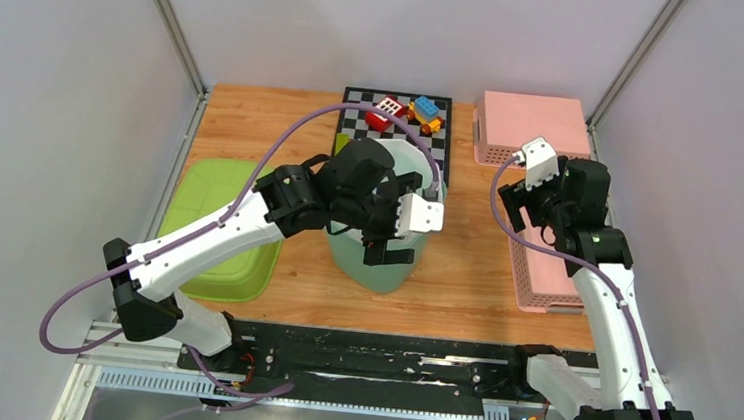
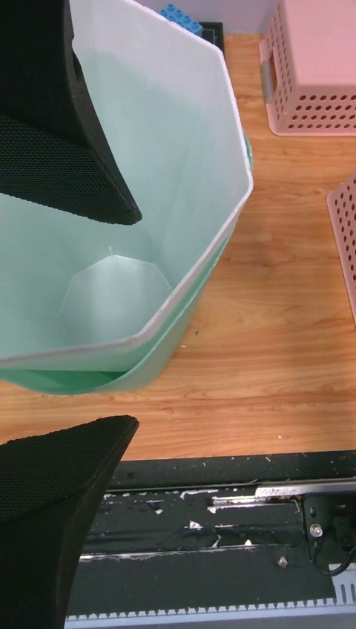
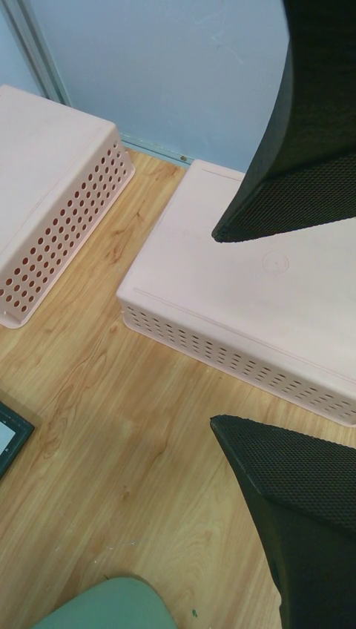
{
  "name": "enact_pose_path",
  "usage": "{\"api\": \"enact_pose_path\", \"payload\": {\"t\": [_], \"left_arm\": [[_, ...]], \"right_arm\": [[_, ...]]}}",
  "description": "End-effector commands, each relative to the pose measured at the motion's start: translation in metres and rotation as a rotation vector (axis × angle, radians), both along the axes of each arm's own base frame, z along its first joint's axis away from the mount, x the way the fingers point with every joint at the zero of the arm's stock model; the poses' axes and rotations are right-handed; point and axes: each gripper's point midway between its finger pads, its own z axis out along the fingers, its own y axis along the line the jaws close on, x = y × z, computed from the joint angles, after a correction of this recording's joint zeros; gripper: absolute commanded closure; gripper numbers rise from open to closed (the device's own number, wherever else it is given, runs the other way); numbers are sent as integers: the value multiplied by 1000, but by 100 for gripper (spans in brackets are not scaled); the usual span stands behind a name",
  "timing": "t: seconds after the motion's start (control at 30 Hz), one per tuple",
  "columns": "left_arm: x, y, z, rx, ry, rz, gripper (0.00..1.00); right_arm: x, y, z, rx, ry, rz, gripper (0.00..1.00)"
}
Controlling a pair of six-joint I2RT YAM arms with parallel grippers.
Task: Turn the large container upside down
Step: Place multiple containers at the center of the board, then move the multiple containers to the center of the board.
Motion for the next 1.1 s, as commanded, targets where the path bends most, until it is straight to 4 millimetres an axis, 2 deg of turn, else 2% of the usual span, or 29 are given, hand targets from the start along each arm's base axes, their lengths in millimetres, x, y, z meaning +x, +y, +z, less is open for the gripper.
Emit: {"api": "enact_pose_path", "payload": {"t": [0.0, 0.1, 0.2, 0.3, 0.43, 0.53, 0.63, 0.7, 0.8, 0.87, 0.97, 1.07], "left_arm": [[-12, 5, 25, -41, -30, -46, 0], [-3, 9, 49, -78, -85, 6, 0], [16, 18, 93, -153, -182, 122, 0], [36, 39, 140, -244, -281, 262, 0], [70, 86, 189, -359, -372, 492, 0], [94, 132, 210, -389, -449, 683, 0], [110, 184, 220, -387, -509, 884, 0], [119, 222, 220, -364, -532, 1031, 0], [130, 276, 203, -315, -509, 1214, 0], [135, 306, 181, -269, -466, 1297, 0], [140, 344, 134, -167, -373, 1400, 0], [133, 374, 85, -36, -293, 1449, 0]], "right_arm": [[-2, -2, -4, 27, 9, -16, 11], [-2, -2, -4, 29, 8, -16, 11], [-2, -2, -5, 30, 11, -15, 11], [-2, -1, -4, 31, 10, -13, 11], [-2, -1, -5, 32, 11, -10, 11], [-2, 0, -5, 35, 12, -7, 11], [-3, 1, -5, 38, 11, -4, 11], [-3, 2, -5, 41, 10, 1, 11], [-4, 2, -4, 43, 8, 5, 11], [-5, 3, -5, 47, 8, 7, 11], [-5, 5, -5, 57, 11, 16, 11], [-6, 7, -5, 62, 11, 25, 11]]}}
